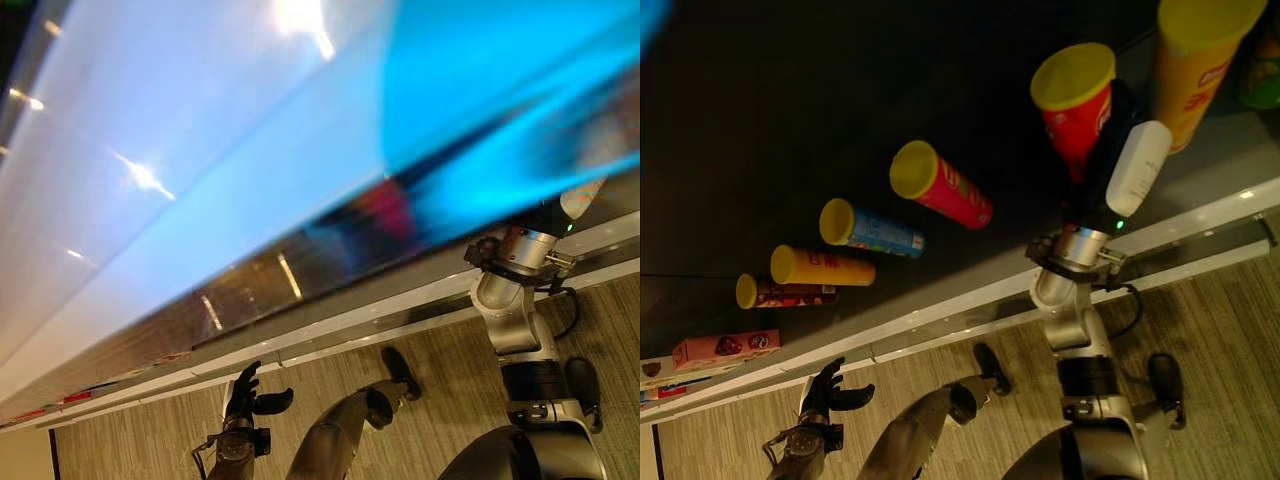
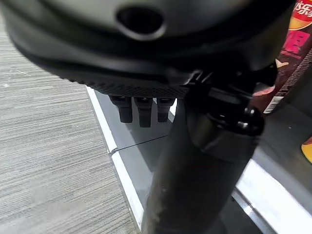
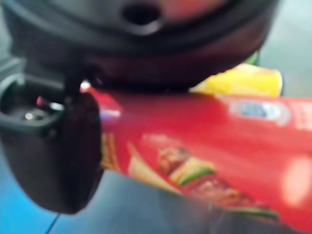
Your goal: Put the goods on the table back onto the shelves and tidy them up.
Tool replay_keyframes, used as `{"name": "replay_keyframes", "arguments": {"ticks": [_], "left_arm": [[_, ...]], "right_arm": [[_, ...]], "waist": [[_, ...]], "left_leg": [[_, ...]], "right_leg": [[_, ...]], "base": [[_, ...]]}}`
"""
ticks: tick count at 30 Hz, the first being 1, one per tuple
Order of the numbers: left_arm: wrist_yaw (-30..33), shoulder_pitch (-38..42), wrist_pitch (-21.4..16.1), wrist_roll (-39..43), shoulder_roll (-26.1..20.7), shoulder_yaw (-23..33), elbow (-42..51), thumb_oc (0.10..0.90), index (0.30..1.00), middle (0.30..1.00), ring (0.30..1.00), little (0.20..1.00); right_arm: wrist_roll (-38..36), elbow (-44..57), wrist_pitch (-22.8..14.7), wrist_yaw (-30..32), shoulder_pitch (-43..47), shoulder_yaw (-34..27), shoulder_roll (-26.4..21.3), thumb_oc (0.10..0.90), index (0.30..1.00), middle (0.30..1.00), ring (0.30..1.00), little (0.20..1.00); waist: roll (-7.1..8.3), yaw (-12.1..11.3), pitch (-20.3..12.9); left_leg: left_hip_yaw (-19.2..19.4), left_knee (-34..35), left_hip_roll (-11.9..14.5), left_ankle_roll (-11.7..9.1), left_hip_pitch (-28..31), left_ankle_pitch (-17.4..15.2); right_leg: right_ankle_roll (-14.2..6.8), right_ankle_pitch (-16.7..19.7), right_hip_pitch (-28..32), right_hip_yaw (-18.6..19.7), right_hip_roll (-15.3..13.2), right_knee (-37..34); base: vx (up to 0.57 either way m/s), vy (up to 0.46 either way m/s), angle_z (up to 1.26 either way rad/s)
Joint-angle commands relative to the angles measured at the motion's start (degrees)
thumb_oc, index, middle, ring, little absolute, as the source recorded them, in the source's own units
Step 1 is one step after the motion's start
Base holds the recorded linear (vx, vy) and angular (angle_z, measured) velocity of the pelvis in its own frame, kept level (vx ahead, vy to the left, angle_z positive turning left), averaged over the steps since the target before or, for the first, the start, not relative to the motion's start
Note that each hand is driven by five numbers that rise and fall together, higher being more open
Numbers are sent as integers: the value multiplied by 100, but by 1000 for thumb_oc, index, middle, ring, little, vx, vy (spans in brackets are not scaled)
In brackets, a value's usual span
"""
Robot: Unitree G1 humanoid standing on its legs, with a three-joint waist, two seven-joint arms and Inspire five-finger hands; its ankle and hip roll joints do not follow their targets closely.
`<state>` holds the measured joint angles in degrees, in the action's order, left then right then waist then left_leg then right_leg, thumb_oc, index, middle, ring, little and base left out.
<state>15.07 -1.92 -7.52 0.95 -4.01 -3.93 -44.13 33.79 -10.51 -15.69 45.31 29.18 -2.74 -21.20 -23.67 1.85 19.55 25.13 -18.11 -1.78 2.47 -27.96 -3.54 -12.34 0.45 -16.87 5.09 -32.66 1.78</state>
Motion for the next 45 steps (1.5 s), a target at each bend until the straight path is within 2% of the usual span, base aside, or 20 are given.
{"name": "replay_keyframes", "arguments": {"ticks": [1, 10, 22, 28, 30, 32, 45], "left_arm": [[547, -111, -167, -239, -507, 362, 101, 800, 900, 900, 900, 900], [631, 224, -187, -640, -615, 91, 37, 800, 900, 900, 900, 900], [699, 496, -202, -799, -669, -161, -99, 800, 900, 900, 900, 900], [711, 518, -219, -778, -614, -234, -344, 800, 900, 900, 900, 900], [691, 493, -219, -754, -556, -270, -545, 800, 900, 900, 900, 900], [691, 490, -221, -745, -540, -272, -606, 800, 900, 900, 900, 900], [664, 446, -159, -686, -467, -315, -1236, 800, 900, 900, 900, 900]], "right_arm": [[66, 532, -369, -99, 13, 62, -360, 800, 900, 900, 900, 900], [-186, 836, -501, -260, -178, 6, -340, 800, 900, 900, 900, 900], [78, 1377, -529, -189, -221, -84, -421, 800, 900, 900, 900, 900], [54, 1592, -595, -230, -435, -99, -318, 800, 900, 900, 900, 900], [-71, 1701, -696, -292, -773, -117, -201, 800, 900, 900, 900, 900], [-102, 1721, -705, -285, -858, -147, -163, 800, 900, 900, 900, 900], [-336, 2144, -878, -398, -1566, -115, 312, 800, 900, 900, 900, 900]], "waist": [[-399, -164, -313], [-310, -91, -299], [-220, 31, -264], [-122, 63, -423], [8, 64, -593], [45, 69, -623], [634, 80, -969]], "left_leg": [[-561, -606, 443, -491, -175, -643], [-562, -579, 458, -474, -178, -631], [-587, -443, 464, -481, 36, -565], [-619, -111, 428, -503, 292, -482], [-676, 18, 448, -510, 416, -444], [-692, 44, 459, -515, 437, -434], [-833, 468, 625, -600, 859, -204]], "right_leg": [[143, 1181, 131, 133, -191, -640], [135, 1182, 123, 79, -188, -633], [161, 1165, 225, -14, -100, -576], [175, 1189, 345, -122, -40, -625], [203, 1168, 456, -219, 29, -637], [208, 1164, 488, -249, 41, -641], [283, 1051, 827, -489, 319, -650]], "base": [[0, 0, 0], [-4, -1, 0], [-20, -1, 0], [-15, -1, -1], [-2, -42, -2], [-5, -28, 7], [6, -56, 1]]}}
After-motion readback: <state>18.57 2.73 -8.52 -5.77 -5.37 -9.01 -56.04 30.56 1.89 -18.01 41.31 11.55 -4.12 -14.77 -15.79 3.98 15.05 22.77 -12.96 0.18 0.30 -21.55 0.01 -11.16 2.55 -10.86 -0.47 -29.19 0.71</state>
